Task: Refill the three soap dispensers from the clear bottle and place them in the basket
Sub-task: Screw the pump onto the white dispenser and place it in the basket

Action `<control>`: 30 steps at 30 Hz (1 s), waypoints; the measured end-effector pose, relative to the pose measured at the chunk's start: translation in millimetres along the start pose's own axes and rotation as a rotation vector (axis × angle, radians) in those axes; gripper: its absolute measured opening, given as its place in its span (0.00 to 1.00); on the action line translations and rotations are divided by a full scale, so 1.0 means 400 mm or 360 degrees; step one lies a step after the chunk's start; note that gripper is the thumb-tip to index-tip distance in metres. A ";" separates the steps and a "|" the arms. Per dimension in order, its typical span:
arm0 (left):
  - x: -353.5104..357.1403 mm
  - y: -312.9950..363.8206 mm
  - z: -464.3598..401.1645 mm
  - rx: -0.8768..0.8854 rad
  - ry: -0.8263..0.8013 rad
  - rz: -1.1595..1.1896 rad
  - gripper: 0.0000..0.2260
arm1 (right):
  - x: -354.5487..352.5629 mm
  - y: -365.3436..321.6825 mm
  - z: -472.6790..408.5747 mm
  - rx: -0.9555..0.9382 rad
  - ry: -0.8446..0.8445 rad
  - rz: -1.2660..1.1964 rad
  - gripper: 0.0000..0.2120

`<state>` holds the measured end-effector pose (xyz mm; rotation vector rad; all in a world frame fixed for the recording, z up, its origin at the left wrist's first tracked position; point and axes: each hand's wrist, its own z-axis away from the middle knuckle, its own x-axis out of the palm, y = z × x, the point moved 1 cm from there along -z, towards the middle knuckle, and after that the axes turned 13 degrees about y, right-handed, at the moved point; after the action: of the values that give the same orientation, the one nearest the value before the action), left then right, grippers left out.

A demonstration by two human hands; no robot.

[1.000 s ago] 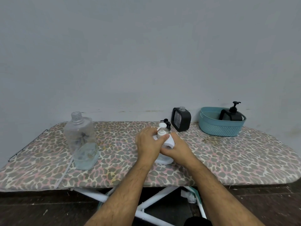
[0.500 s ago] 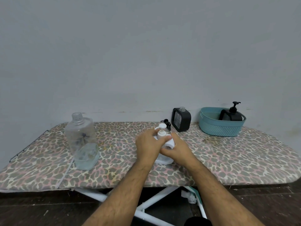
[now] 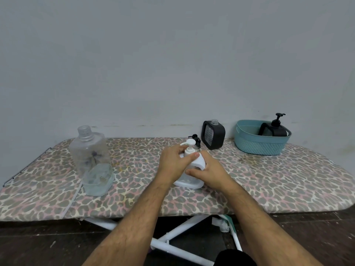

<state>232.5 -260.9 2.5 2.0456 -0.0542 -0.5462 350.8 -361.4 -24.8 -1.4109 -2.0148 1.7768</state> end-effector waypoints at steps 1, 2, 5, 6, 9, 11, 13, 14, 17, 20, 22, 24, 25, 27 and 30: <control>0.001 -0.007 -0.007 0.0000 -0.0033 -0.0011 0.21 | 0.000 0.001 -0.002 -0.0005 -0.0006 0.0013 0.21; 0.001 -0.010 -0.013 0.0009 -0.0061 -0.0015 0.21 | -0.001 0.002 -0.003 -0.0008 -0.0007 0.0017 0.21; 0.001 -0.017 -0.022 0.0017 -0.0122 0.0021 0.21 | 0.000 0.008 -0.006 -0.0015 -0.0007 0.0025 0.20; 0.000 -0.020 -0.024 0.0019 -0.0138 0.0032 0.20 | 0.000 0.009 -0.007 -0.0019 -0.0012 0.0028 0.20; -0.001 -0.028 -0.032 0.0008 -0.0177 0.0052 0.20 | -0.002 0.010 -0.009 -0.0018 -0.0034 0.0043 0.20; -0.001 -0.030 -0.035 0.0011 -0.0195 0.0057 0.20 | -0.002 0.011 -0.010 -0.0009 -0.0039 0.0049 0.21; -0.001 -0.029 -0.033 0.0006 -0.0199 0.0080 0.21 | -0.002 0.011 -0.009 -0.0007 -0.0042 0.0050 0.21; -0.001 -0.030 -0.032 -0.0004 -0.0200 0.0093 0.21 | -0.003 0.009 -0.008 -0.0004 -0.0043 0.0047 0.22; -0.003 -0.026 -0.022 -0.0011 -0.0208 0.0110 0.23 | -0.005 -0.001 -0.001 0.0002 -0.0047 0.0051 0.22; -0.012 -0.014 0.003 -0.0015 -0.0185 0.0163 0.19 | -0.009 -0.011 0.007 -0.0002 -0.0044 0.0083 0.22; -0.020 -0.020 0.025 -0.0038 -0.0164 0.0215 0.19 | -0.010 -0.016 0.011 0.0004 -0.0059 0.0095 0.22; -0.027 -0.035 0.049 -0.0117 -0.0156 0.0298 0.23 | -0.014 -0.018 0.011 0.0010 -0.0088 0.0094 0.24; -0.031 -0.044 0.060 -0.0155 -0.0151 0.0319 0.25 | -0.018 -0.018 0.011 0.0006 -0.0111 0.0097 0.25; -0.039 -0.058 0.074 -0.0214 -0.0150 0.0350 0.23 | -0.026 -0.023 0.008 0.0008 -0.0171 0.0098 0.29; -0.049 -0.071 0.085 -0.0267 -0.0140 0.0374 0.22 | -0.047 -0.024 0.007 0.0058 -0.0219 0.0021 0.37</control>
<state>195.9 -269.0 -28.4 1.8210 -0.2883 -0.4760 354.3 -375.0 -8.8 -1.3284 -2.0300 1.9564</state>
